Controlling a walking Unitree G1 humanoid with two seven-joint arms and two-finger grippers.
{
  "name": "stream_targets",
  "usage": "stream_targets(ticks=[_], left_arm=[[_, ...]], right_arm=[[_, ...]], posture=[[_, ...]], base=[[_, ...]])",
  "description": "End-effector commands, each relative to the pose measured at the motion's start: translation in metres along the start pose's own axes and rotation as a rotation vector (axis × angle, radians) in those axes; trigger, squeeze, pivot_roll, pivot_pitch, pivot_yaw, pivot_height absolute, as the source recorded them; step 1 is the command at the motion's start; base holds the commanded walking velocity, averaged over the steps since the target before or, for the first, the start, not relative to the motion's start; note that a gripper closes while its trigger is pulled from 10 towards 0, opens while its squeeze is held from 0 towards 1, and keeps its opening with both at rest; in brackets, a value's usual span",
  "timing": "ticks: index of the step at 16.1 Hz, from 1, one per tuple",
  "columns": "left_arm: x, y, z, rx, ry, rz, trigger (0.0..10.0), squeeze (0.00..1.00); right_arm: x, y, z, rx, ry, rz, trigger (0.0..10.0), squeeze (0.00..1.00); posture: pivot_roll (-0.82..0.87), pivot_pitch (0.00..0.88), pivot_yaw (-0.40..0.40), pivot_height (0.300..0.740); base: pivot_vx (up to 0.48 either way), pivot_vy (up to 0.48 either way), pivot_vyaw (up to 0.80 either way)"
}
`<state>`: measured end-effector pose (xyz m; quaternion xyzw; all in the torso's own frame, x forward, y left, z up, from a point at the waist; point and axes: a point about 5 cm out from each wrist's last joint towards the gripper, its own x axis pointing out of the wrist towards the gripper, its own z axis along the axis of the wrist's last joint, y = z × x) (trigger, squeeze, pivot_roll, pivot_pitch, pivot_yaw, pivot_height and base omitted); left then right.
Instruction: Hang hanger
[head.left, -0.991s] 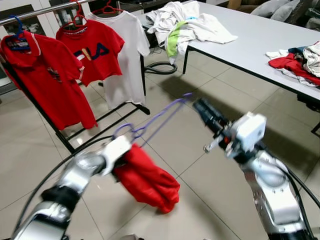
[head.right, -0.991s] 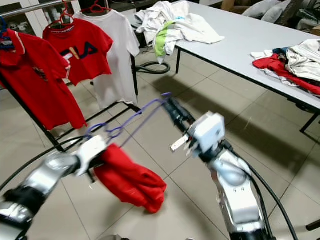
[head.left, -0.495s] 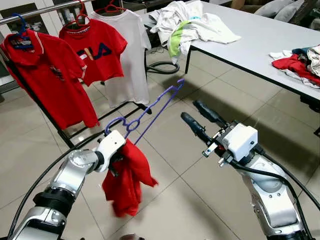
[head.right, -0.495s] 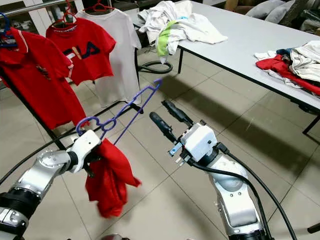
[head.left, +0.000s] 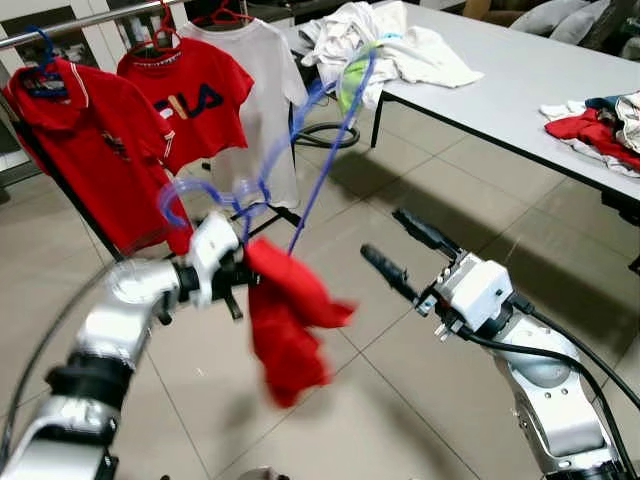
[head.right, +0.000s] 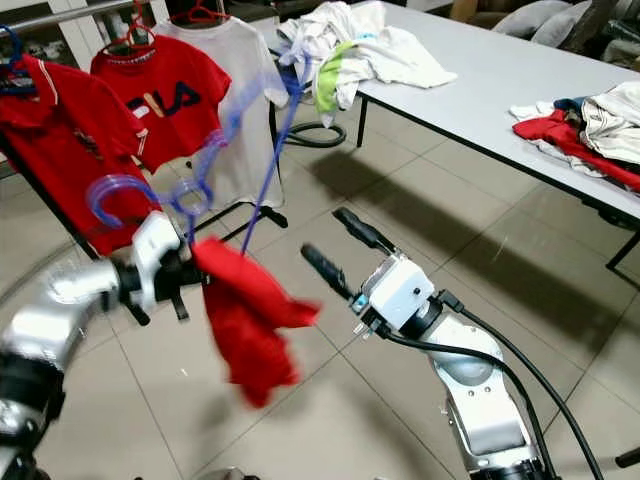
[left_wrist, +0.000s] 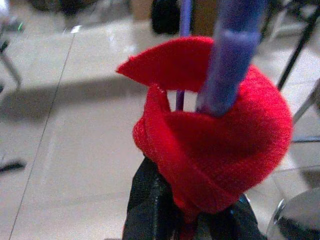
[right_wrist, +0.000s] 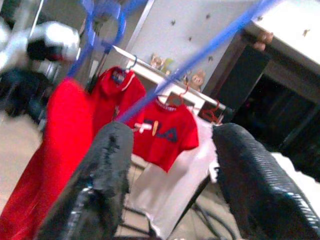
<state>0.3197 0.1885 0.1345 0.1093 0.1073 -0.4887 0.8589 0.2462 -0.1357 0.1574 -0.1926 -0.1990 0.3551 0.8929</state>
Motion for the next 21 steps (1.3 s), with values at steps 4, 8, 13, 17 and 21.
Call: stream_targets(ticks=[4,8,13,17,21], left_arm=[[-0.023,0.021,0.055,0.099,-0.081,-0.16,0.0,0.0],[-0.016,0.019,0.089,0.162,-0.161,-0.266,0.0,0.0],[0.0,0.014,0.109,0.191,-0.247,-0.253,0.0,0.0],[-0.003,0.009,0.112,0.185,-0.258,-0.315,0.0,0.0],[-0.005,0.008,0.11,0.184,-0.251,-0.319,0.0,0.0]], right_arm=[[-0.013,0.007,-0.025,0.249,0.2,0.152,10.0,1.0],[-0.031,0.009,-0.043,0.427,0.332,0.235,10.0,1.0],[-0.027,0.04,-0.039,0.487,0.377,0.39,10.0,0.0],[-0.024,0.038,-0.062,0.373,0.506,0.298,10.0,0.0],[-0.024,0.018,-0.059,0.412,0.479,0.205,10.0,0.0]], posture=[[-0.06,0.0,0.069,0.74],[-0.06,0.0,0.067,0.74],[-0.06,0.0,0.068,0.74],[-0.07,0.0,0.066,0.74],[-0.06,0.0,0.058,0.74]], base=[[0.0,0.0,0.0],[0.0,0.0,0.0],[0.0,0.0,0.0],[0.0,0.0,0.0],[0.0,0.0,0.0]])
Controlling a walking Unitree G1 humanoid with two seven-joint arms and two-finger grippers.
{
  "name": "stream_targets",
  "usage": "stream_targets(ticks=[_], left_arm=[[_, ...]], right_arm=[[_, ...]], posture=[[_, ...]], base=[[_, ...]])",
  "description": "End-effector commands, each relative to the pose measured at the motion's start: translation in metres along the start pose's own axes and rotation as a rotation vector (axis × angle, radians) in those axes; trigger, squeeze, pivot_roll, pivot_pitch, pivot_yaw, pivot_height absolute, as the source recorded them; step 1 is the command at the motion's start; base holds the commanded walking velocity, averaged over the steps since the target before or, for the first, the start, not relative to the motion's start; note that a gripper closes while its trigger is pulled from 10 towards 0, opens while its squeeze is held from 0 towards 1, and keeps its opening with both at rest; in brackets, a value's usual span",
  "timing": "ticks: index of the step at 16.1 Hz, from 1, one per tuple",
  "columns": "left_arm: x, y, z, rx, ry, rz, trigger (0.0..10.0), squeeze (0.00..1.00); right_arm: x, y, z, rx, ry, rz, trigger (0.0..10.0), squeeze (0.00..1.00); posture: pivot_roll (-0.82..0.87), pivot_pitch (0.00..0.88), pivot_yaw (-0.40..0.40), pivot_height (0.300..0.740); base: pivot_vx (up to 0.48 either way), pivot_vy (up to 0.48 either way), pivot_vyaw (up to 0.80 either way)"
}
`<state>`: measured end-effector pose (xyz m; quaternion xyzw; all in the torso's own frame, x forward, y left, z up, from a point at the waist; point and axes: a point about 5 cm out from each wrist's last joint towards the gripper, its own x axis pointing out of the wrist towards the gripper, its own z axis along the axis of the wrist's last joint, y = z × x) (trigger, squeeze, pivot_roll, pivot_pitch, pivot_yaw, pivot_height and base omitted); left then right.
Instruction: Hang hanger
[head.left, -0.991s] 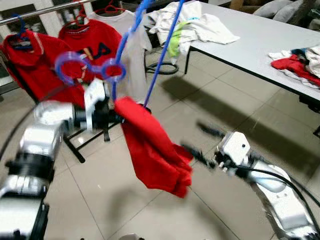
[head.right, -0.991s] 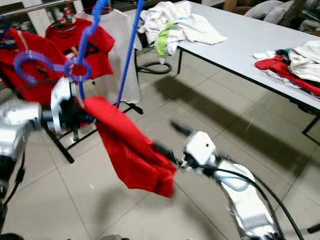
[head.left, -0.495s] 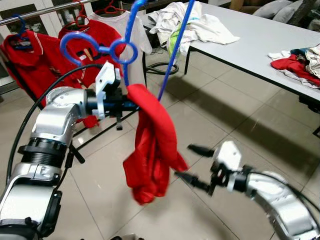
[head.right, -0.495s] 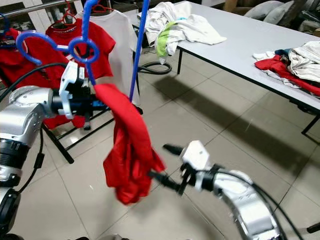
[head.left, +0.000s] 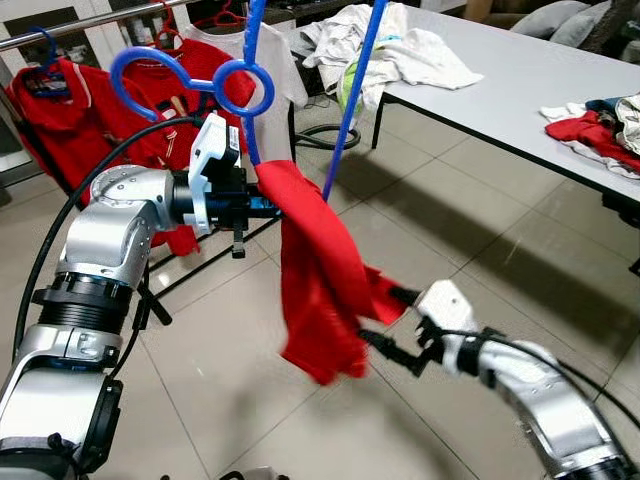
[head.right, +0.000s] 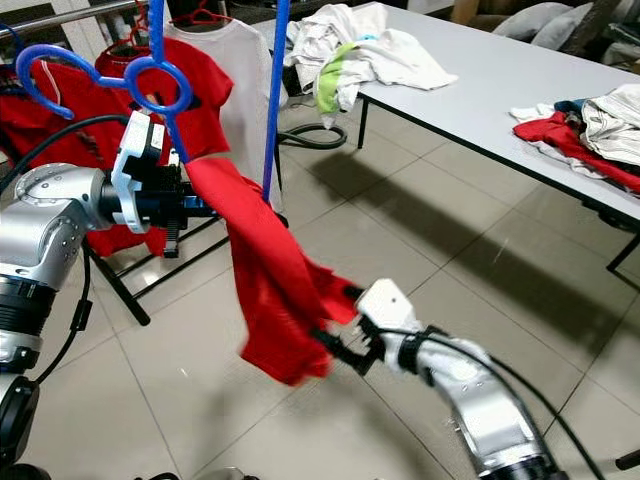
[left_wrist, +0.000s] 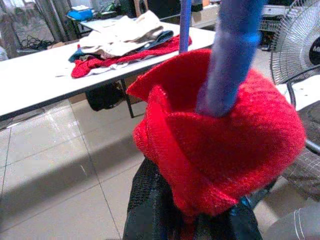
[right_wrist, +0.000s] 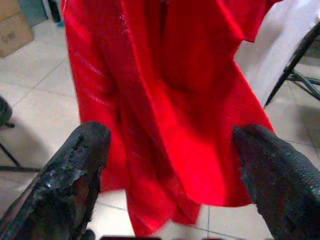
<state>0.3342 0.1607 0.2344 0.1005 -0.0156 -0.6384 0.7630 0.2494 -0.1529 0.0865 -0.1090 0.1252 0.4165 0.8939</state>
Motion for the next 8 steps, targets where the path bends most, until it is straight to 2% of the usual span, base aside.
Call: stream_targets(ticks=[1,4,6,8], left_arm=[[-0.005,0.001,0.006,0.025,-0.013,0.008,0.0,0.0],[-0.004,0.001,0.007,0.022,-0.018,0.005,0.0,0.0],[-0.002,0.001,0.009,0.021,-0.03,-0.002,0.0,0.0],[-0.001,0.001,0.01,0.02,-0.036,-0.008,0.0,0.0]], right_arm=[[-0.009,-0.001,0.007,-0.006,-0.035,0.038,10.0,0.0],[-0.02,-0.005,0.001,-0.041,0.007,0.07,10.0,0.0],[-0.026,-0.011,-0.001,-0.024,0.007,0.042,10.0,0.0],[-0.033,-0.012,-0.004,-0.018,0.035,0.077,10.0,0.0]], posture=[[-0.07,0.0,0.058,0.74],[-0.07,0.0,0.059,0.74],[-0.07,0.0,0.06,0.74],[-0.07,0.0,0.065,0.74]], base=[[0.0,0.0,0.0],[0.0,0.0,0.0],[0.0,0.0,0.0],[0.0,0.0,0.0]])
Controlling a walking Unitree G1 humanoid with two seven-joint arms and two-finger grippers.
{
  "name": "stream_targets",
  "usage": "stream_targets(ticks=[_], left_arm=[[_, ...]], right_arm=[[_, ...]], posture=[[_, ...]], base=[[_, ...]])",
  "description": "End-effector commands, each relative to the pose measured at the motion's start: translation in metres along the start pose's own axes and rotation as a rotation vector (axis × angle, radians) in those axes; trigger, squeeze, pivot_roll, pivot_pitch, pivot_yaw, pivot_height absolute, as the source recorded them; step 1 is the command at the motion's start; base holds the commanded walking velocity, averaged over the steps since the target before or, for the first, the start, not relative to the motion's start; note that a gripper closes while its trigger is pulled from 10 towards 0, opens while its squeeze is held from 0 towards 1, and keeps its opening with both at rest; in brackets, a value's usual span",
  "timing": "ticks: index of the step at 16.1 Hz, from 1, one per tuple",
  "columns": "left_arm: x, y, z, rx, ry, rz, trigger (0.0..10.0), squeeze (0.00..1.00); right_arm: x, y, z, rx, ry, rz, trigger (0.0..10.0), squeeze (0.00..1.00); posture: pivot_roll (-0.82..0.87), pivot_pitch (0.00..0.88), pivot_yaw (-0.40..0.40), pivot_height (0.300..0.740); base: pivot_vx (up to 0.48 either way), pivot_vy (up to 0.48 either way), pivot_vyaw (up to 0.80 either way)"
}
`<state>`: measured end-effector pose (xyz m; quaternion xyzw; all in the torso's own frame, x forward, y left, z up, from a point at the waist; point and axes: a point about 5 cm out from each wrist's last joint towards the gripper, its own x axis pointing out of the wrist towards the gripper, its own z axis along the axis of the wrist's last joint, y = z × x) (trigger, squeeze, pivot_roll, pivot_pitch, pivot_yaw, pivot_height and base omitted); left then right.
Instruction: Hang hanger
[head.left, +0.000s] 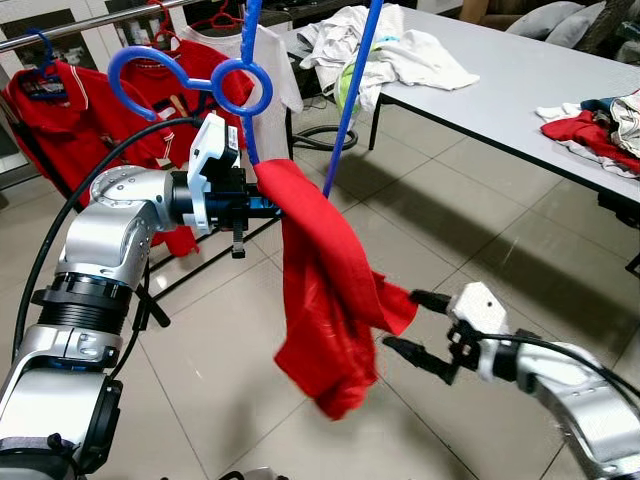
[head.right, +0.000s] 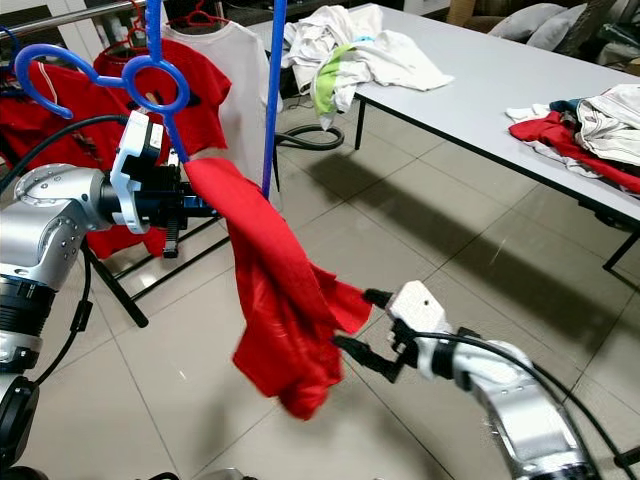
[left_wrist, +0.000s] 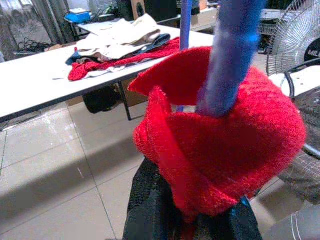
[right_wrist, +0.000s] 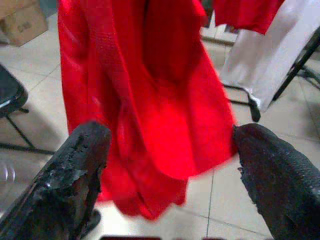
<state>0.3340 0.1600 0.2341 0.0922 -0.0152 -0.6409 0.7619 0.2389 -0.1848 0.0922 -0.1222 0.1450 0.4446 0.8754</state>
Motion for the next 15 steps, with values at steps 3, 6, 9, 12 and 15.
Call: stream_targets(ticks=[3,6,9,12,15], left_arm=[[0.001,-0.001,0.012,0.035,-0.033,-0.019,0.0,0.0],[0.005,-0.003,0.015,0.04,-0.049,-0.034,0.0,0.0],[0.007,-0.005,0.018,0.042,-0.063,-0.039,0.0,0.0],[0.008,-0.008,0.02,0.036,-0.071,-0.059,0.0,0.0],[0.007,-0.01,0.024,0.038,-0.079,-0.066,0.0,0.0]], right_arm=[[-0.009,-0.009,-0.002,0.053,-0.016,-0.052,10.0,0.0],[0.001,-0.008,-0.003,0.108,-0.058,-0.065,10.0,0.0],[0.013,0.001,-0.003,0.154,-0.093,-0.031,10.0,0.0],[0.025,-0.005,-0.005,0.197,-0.116,-0.087,10.0,0.0],[0.023,-0.012,-0.005,0.236,-0.135,-0.108,10.0,0.0]], posture=[[-0.07,0.0,0.064,0.74],[-0.07,0.0,0.066,0.74],[-0.07,0.0,0.064,0.74],[-0.06,0.0,0.058,0.74],[-0.06,0.0,0.056,0.74]], base=[[0.0,0.0,0.0],[0.0,0.0,0.0],[0.0,0.0,0.0],[0.0,0.0,0.0],[0.0,0.0,0.0]])
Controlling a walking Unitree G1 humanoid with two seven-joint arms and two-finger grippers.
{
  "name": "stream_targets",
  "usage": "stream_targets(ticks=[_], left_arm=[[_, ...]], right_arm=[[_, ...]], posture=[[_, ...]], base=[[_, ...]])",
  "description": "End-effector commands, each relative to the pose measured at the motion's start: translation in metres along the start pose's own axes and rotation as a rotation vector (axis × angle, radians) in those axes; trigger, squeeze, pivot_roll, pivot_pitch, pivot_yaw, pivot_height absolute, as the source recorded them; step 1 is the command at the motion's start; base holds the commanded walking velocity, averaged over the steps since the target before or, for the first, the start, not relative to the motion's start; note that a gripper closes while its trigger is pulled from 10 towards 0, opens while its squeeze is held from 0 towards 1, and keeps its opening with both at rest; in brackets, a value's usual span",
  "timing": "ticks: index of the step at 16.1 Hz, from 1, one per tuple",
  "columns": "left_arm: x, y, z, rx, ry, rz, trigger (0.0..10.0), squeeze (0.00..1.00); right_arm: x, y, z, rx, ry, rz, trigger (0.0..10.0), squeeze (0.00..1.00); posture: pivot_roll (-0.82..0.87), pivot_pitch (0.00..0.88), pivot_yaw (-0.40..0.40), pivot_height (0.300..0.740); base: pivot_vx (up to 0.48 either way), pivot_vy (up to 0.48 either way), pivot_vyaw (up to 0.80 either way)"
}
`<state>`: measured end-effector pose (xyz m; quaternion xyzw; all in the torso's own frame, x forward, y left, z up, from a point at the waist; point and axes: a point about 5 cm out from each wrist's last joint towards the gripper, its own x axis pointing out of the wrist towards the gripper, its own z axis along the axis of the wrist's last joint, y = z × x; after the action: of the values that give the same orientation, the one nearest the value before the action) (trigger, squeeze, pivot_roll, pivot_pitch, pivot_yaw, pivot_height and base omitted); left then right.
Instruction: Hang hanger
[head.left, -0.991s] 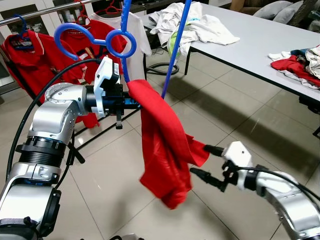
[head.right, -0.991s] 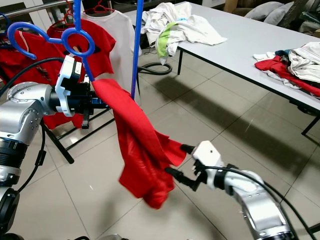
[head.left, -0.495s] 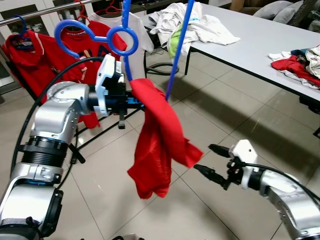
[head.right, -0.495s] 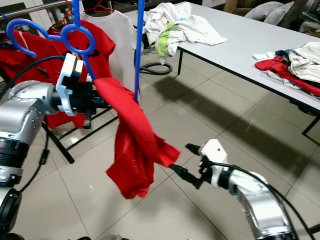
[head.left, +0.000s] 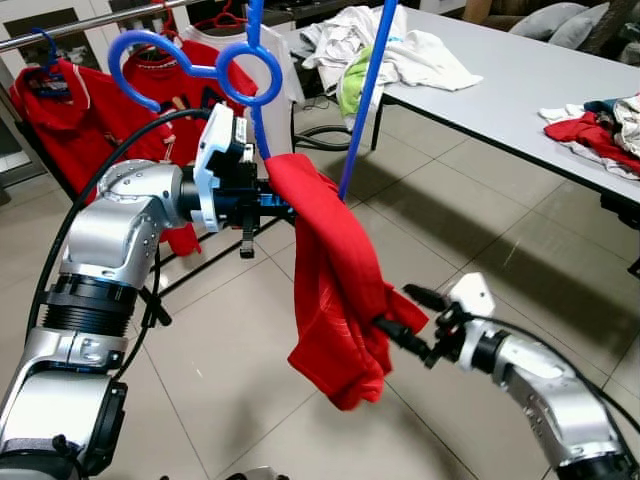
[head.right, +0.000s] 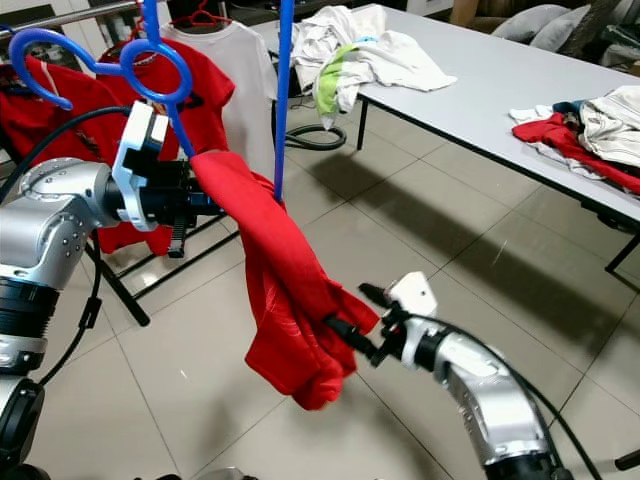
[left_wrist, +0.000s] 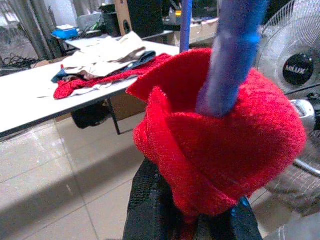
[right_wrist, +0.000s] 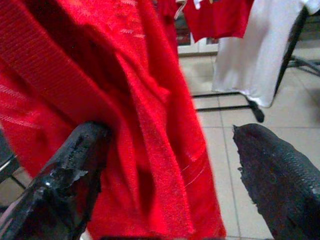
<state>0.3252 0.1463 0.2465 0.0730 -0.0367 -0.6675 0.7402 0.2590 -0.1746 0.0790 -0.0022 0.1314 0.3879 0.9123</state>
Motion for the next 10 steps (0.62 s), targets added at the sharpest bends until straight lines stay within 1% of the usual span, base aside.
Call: stream_targets(ticks=[1,2,3,4,5,10], left_arm=[[-0.003,-0.002,0.011,0.035,-0.026,-0.007,0.0,0.0],[-0.003,-0.002,0.013,0.034,-0.033,-0.011,0.0,0.0],[-0.002,-0.002,0.014,0.034,-0.038,-0.012,0.0,0.0],[-0.002,-0.001,0.013,0.034,-0.032,-0.003,0.0,0.0],[-0.003,0.0,0.013,0.033,-0.03,0.001,0.0,0.0],[-0.004,-0.001,0.013,0.023,-0.028,-0.007,0.0,0.0]], right_arm=[[-0.001,-0.003,0.0,0.034,-0.008,0.006,8.9,0.0],[-0.001,-0.001,-0.001,0.053,-0.01,0.03,4.6,0.0],[0.0,0.006,-0.004,0.107,-0.021,0.109,2.1,0.0],[-0.001,0.01,-0.004,0.128,-0.03,0.152,6.2,0.0],[-0.005,0.01,-0.005,0.13,-0.031,0.156,10.0,0.0],[-0.014,0.004,-0.004,0.169,-0.061,0.139,10.0,0.0]], posture=[[-0.06,0.0,0.056,0.74],[-0.06,0.0,0.059,0.74],[-0.06,0.0,0.059,0.74],[-0.06,0.0,0.059,0.74],[-0.06,0.0,0.059,0.74],[-0.06,0.0,0.064,0.74]], base=[[0.0,0.0,0.0],[0.0,0.0,0.0],[0.0,0.0,0.0],[0.0,0.0,0.0],[0.0,0.0,0.0],[0.0,0.0,0.0]])
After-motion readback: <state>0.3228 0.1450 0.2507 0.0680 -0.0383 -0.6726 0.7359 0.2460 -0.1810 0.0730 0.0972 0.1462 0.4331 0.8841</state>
